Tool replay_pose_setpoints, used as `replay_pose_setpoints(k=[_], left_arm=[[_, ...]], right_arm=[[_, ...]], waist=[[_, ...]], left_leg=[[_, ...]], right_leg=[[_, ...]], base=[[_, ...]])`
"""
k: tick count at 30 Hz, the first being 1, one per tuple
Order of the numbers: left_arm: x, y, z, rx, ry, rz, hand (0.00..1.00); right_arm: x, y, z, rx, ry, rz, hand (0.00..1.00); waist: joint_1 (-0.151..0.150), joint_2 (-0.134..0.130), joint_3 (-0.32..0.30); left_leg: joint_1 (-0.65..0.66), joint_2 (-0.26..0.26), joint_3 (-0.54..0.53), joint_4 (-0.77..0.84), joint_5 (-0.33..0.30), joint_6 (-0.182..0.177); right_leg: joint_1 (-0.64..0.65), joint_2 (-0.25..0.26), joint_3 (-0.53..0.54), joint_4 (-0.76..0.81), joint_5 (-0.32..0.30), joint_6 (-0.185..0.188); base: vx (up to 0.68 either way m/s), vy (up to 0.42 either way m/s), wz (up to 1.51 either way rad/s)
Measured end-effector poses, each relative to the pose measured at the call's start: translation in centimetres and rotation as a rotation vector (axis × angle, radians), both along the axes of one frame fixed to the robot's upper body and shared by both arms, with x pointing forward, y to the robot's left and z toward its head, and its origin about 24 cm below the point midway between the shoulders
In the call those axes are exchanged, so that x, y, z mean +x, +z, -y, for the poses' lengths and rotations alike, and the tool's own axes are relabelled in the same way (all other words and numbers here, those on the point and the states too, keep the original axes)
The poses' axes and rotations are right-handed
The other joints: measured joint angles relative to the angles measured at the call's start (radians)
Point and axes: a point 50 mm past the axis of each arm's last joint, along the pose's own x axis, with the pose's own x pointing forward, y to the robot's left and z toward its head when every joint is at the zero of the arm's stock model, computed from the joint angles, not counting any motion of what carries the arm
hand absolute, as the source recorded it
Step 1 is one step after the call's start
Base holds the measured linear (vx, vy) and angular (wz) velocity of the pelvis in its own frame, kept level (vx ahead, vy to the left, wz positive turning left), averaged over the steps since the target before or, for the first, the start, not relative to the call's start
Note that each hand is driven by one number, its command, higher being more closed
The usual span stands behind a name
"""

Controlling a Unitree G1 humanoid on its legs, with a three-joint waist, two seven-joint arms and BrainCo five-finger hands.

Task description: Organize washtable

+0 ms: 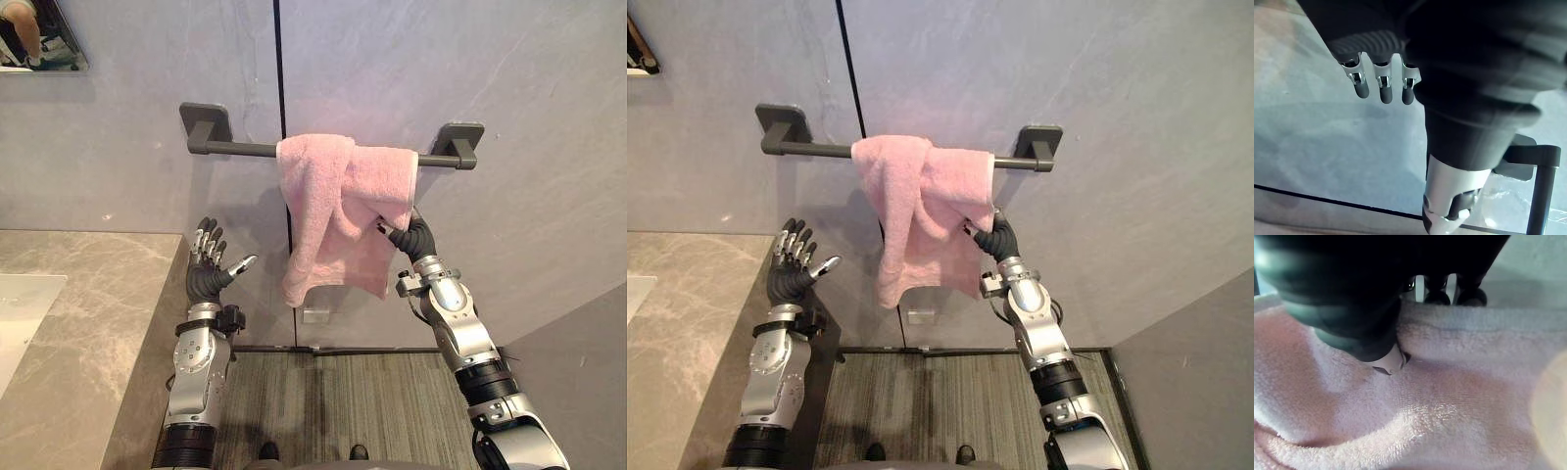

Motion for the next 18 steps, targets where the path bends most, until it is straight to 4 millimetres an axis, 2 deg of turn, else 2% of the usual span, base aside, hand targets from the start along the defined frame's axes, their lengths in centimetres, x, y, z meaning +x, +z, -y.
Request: replay_pose_setpoints(k=[14,18], left_arm=[[0.3,0.1,1.1,0.045,-0.083,0.0,0.0],[1.2,1.2,2.0,0.064,-0.126,0.041,0.0]], right_arm=[[0.0,0.0,-0.5,-0.022,0.028,0.0,1.0],[0.1,0.2,-0.8,-0.024,0.04,0.005,1.0]], waist=[[-0.001,0.0,0.0],[-0.001,0.0,0.0]], left_leg=[[0.0,0.0,0.004,0.0,0.0,0.0],[0.0,0.0,0.005,0.0,0.0,0.0]], right_leg=[[-0.001,0.0,0.003,-0.002,0.002,-0.002],[-0.001,0.001,0.004,-0.002,0.002,-0.003]], base=[[0.0,0.0,0.0],[0.0,0.0,0.0]])
